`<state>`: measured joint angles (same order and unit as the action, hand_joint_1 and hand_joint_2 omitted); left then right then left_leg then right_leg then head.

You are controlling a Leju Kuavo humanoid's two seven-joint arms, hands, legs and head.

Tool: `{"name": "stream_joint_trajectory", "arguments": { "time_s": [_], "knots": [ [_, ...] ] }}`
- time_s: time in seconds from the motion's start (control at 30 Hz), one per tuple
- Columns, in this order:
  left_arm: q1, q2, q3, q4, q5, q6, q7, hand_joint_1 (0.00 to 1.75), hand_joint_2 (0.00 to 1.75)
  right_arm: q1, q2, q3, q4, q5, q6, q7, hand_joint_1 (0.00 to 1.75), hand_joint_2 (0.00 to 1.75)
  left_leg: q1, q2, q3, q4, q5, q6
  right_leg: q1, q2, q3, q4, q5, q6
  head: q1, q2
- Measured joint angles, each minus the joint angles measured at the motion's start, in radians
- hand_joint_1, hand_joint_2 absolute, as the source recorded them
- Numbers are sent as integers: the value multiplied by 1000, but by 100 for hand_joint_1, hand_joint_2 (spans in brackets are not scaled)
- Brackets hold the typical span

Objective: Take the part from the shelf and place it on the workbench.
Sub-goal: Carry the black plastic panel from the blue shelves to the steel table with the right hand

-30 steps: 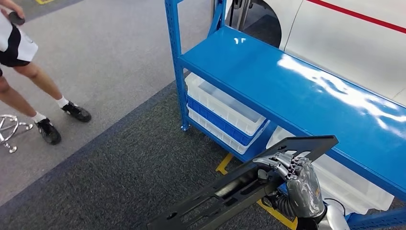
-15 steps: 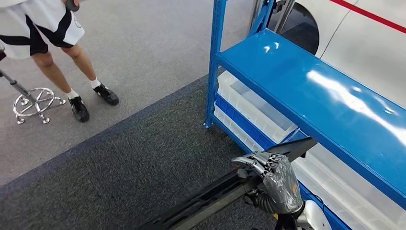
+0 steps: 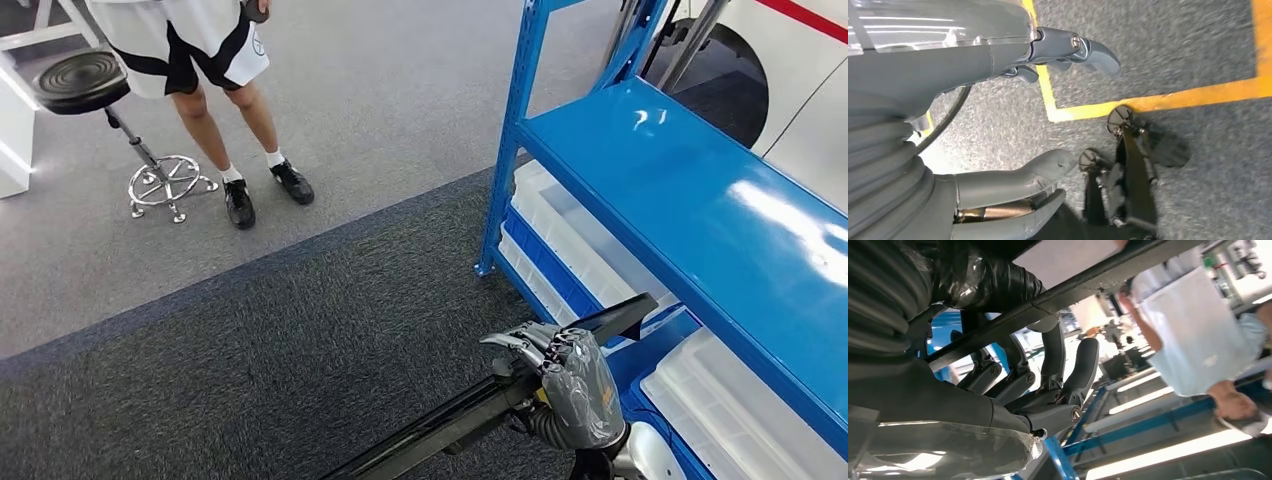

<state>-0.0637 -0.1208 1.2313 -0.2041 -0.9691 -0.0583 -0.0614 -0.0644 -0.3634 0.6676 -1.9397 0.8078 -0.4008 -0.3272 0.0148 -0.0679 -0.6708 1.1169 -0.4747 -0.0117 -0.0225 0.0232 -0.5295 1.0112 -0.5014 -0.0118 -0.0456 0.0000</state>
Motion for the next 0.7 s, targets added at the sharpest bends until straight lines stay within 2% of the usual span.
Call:
{"name": "stream_joint_trajectory", "arguments": {
  "time_s": [0.03,0.07,0.1,0.13,0.17,0.2,0.27,0.3,0.33,0.4,0.43,0.47,0.53,0.57,0.6,0.63,0.67,0.7],
  "knots": [
    [-3,0,-1,0,-7,-1,-6,0,175,8,-2,0,-1,4,-5,0,175,175,-1,31,-28,64,-35,-2,3,-18,0,0,-1,-4,-1,0],
    [-5,0,-3,0,-13,-1,-12,0,175,16,-5,0,-2,8,-9,-1,175,175,0,46,-54,128,-65,-5,7,-37,0,1,-2,-6,-1,0],
    [-6,0,-4,0,-19,-2,-17,0,175,23,-8,0,-2,11,-10,-2,175,175,2,54,-69,170,-79,-7,9,-55,-1,3,-3,-7,-1,0],
    [-7,0,-6,0,-24,-2,-20,0,175,29,-10,-1,-2,14,-11,-3,175,175,3,59,-67,180,-76,-8,11,-71,-1,5,-5,-8,-1,0],
    [-7,0,-9,0,-29,-1,-22,0,175,33,-13,-2,-2,15,-10,-3,175,175,3,64,-44,150,-57,-8,12,-86,-2,8,-7,-8,-1,0],
    [-7,0,-11,0,-34,0,-22,0,175,37,-15,-4,-3,15,-10,-3,175,175,3,74,-5,89,-28,-6,12,-98,-1,10,-10,-6,-1,0],
    [-9,0,-18,0,-39,4,-21,0,175,45,-18,-9,-7,15,-10,-3,175,175,-4,112,67,-34,6,4,15,-118,1,14,-16,0,-1,0],
    [-10,0,-21,0,-41,6,-20,0,175,48,-21,-11,-8,15,-11,-3,175,175,-9,124,85,-68,11,10,17,-127,2,15,-18,5,-1,0],
    [-10,0,-23,0,-42,8,-18,0,175,52,-24,-13,-10,15,-11,-4,175,175,-14,128,88,-80,9,16,19,-136,3,15,-19,9,-1,0],
    [-8,-1,-25,0,-45,12,-9,0,175,59,-31,-19,-16,15,-13,-4,175,175,-14,108,87,-89,16,28,19,-147,6,15,-21,18,-1,0],
    [-7,-3,-26,0,-45,14,-4,0,175,64,-35,-23,-19,14,-13,-5,175,175,-12,98,88,-95,20,35,17,-132,5,21,-29,23,-1,0],
    [-8,-5,-26,0,-45,15,-1,0,175,70,-40,-29,-24,13,-15,-5,175,175,-9,89,90,-102,25,42,15,-108,-3,43,-48,26,0,0],
    [-10,-10,-26,0,-44,15,1,0,175,92,-54,-43,-31,12,-21,-7,175,175,-7,68,90,-108,31,52,10,-51,-48,144,-109,31,0,0],
    [-11,-12,-26,0,-43,15,1,0,175,105,-60,-51,-33,12,-24,-7,175,175,-7,56,88,-107,32,54,9,-37,-79,210,-138,32,0,0],
    [-12,-13,-26,0,-42,16,0,0,175,117,-66,-59,-35,12,-26,-7,175,175,-7,43,86,-106,33,55,7,-32,-105,260,-153,35,0,0],
    [-11,-15,-26,0,-42,17,0,0,175,127,-71,-65,-37,12,-28,-7,175,175,-6,28,85,-104,33,55,5,-30,-116,280,-148,37,0,0],
    [-10,-17,-26,0,-42,18,1,0,175,134,-74,-71,-39,13,-29,-7,175,175,-5,14,85,-101,32,54,2,-27,-110,263,-125,40,0,0],
    [-9,-19,-26,0,-42,20,4,0,175,140,-78,-77,-42,13,-30,-7,175,175,-4,0,85,-97,31,52,-3,-20,-87,213,-87,43,0,0]
  ]
}}
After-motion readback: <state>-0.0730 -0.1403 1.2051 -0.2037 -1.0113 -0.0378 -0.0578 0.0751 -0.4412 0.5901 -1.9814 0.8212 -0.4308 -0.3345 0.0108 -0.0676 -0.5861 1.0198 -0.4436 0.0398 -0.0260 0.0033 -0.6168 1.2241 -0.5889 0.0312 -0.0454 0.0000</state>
